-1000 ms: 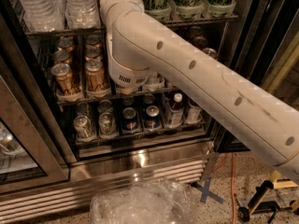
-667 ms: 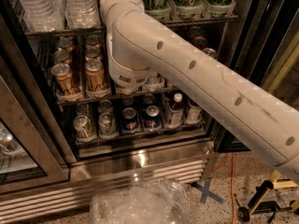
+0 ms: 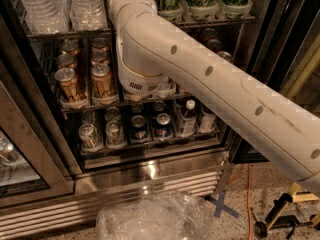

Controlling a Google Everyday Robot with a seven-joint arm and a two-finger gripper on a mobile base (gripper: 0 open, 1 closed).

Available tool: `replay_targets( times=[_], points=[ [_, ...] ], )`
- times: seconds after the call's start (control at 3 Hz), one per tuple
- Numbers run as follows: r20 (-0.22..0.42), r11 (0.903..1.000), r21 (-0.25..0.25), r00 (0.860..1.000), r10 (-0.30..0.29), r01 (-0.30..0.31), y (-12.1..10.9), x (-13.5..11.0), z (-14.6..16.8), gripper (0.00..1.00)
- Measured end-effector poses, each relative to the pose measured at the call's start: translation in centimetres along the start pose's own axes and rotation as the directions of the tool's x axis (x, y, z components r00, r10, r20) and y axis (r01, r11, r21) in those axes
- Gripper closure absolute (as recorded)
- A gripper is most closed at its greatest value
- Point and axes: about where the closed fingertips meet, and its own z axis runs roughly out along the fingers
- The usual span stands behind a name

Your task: Pick redbull can from top shelf of fridge

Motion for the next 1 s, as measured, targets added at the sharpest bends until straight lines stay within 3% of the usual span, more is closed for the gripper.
replay_targets(
  times=[0.33,0.67,1.0],
  points=[
    [0.012,0.9999,-0.013,1.000,0.003,-0.003,0.2,-0.5,-0.4,1.00],
    [0.095,0.9975,-0.071,0.995,0.012,-0.005,1.2,-4.0,-2.4,1.00],
    [0.186,0.9904,-0.137,0.982,0.044,-0.018,2.2,-8.2,-4.5,1.00]
  ],
)
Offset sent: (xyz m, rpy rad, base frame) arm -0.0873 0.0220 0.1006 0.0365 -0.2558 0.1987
